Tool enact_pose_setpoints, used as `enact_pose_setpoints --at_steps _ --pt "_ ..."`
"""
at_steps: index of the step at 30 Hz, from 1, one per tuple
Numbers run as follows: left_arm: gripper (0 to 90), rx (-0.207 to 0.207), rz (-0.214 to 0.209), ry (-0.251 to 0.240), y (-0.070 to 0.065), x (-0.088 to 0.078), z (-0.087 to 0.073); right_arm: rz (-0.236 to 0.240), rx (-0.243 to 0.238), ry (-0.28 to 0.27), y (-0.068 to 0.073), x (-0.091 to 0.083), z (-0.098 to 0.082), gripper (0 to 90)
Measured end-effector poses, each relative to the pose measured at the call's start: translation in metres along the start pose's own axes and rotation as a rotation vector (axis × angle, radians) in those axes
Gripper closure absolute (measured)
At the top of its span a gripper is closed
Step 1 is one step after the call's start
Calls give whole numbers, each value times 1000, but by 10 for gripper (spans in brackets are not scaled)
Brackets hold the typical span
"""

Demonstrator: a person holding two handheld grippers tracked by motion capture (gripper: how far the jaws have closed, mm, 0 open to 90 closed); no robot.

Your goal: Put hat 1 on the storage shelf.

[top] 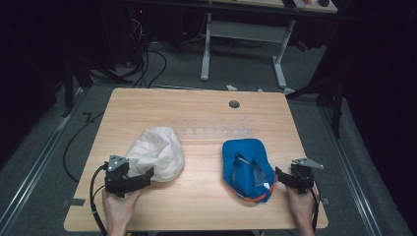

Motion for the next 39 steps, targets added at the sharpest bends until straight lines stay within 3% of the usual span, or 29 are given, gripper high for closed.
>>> enact_pose_setpoints --at_steps 8,16,20,31,39 --pt "80 -10 46 27 3 23 -5 1 -1 0 0 0 0 331" --pt "82 -34 63 48 10 33 -11 1 0 0 0 0 0 330" --pt "115 -10 77 69 13 37 -15 -1 3 4 1 0 0 330" --pt "172 -96 89 139 29 46 -24 -2 7 5 1 -1 0 330" --pt "295 -143 40 142 34 42 -23 -2 7 5 1 -1 0 329"
Point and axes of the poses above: each handheld gripper's, and its own axes: x roughly forward along the jaws, z roughly out of its top, y roughly to its left, the point moved 1 cm from there along x, roughly forward along the jaws, and after that the axes turned 4 degrees about -y, right-handed, at the moved point
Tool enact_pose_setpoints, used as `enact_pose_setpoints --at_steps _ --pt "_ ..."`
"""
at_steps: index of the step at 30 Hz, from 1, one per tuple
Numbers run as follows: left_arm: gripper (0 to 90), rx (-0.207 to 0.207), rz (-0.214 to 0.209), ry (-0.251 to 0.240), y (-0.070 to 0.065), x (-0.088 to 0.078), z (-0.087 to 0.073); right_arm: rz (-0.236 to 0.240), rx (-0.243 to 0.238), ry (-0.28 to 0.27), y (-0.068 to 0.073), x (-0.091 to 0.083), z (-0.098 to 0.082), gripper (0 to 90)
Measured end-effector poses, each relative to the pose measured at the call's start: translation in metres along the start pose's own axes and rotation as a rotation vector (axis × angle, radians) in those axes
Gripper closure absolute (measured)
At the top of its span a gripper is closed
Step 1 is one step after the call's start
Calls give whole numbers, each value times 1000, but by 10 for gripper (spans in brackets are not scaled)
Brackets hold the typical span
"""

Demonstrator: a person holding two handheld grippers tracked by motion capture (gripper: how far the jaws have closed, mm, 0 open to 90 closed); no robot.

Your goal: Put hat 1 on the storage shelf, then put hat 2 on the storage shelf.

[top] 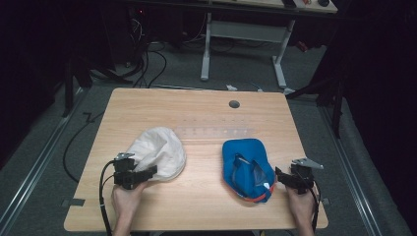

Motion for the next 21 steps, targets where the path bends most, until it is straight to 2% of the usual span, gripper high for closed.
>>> enact_pose_setpoints --at_steps 10,14,18,21 --pt "445 -8 -61 -1 1 -7 2 0 0 0 0 0 0 329" --pt "500 -9 -97 8 1 -10 3 0 1 0 0 0 0 329" --pt "594 -12 -139 14 0 -13 3 0 1 0 0 0 0 329" --pt "620 -21 -174 27 -2 -14 3 0 1 0 0 0 0 330"
Point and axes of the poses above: each handheld gripper's, and its own axes: x roughly forward along the jaws, z roughly out of its top, y roughly to its left, the point moved 1 cm from there along x, roughly forward along the jaws, and after that the axes turned 4 degrees about -y, right-handed, at the moved point
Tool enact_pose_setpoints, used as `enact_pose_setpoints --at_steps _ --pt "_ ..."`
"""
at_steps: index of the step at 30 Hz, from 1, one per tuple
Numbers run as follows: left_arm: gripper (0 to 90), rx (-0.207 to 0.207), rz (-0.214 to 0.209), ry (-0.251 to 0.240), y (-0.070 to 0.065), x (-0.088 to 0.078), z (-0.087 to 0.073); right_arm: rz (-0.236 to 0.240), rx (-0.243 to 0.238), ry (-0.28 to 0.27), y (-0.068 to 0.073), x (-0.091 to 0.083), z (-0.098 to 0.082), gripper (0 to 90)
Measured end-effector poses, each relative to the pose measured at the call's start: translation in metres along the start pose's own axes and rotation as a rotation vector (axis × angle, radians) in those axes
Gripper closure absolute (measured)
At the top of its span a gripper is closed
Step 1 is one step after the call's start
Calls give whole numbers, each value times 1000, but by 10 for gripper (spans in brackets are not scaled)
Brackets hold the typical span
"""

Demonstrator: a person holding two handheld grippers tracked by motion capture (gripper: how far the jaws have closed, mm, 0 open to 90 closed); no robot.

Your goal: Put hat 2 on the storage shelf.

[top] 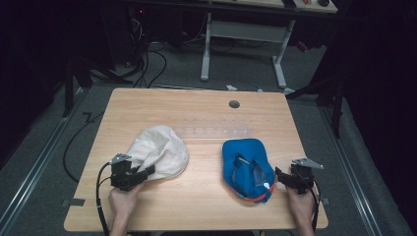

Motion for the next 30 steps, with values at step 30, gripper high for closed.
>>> enact_pose_setpoints --at_steps 30 --pt "825 85 -225 120 -44 -22 6 0 0 0 0 0 0 329"
Point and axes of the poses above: each handheld gripper's, and its own axes: x roughly forward along the jaws, z roughly out of its top, y roughly to its left, the point moved 1 cm from there along x, roughly forward along the jaws, and after that the axes turned 4 degrees about -y, right-handed, at the moved point
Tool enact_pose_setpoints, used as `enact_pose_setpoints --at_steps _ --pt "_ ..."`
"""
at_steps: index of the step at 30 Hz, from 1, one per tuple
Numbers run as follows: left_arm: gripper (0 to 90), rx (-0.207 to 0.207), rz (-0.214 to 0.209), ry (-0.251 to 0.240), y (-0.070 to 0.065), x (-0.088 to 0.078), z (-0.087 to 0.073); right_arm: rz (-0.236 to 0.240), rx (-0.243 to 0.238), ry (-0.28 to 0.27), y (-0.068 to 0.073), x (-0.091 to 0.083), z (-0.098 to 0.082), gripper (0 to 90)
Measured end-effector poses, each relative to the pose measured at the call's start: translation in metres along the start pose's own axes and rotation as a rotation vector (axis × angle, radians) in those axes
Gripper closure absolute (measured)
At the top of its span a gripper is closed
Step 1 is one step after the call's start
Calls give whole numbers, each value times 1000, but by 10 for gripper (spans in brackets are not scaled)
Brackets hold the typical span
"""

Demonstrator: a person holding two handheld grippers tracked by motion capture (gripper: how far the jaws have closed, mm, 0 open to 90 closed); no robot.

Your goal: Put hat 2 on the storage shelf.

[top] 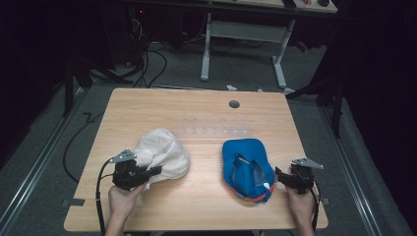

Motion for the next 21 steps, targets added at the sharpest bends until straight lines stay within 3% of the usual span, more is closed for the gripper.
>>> enact_pose_setpoints --at_steps 9,11,12,13,21 --pt "829 69 -12 -2 -15 -5 8 1 0 0 0 0 0 327" --pt "830 115 -14 -15 -23 -9 12 1 -1 0 0 0 0 327" --pt "830 115 -14 -15 -23 -9 12 1 -1 0 0 0 0 327" --pt "830 151 -15 -18 -29 -12 16 0 -1 0 0 0 0 327" --pt "829 228 -18 -41 -43 -15 33 0 -1 0 0 0 0 327"
Point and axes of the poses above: each handheld gripper's, and its own axes: x roughly forward along the jaws, z roughly out of its top, y roughly to its left, the point moved 1 cm from there along x, roughly forward along the jaws, and after that the axes turned 4 degrees about -y, right-handed, at the moved point
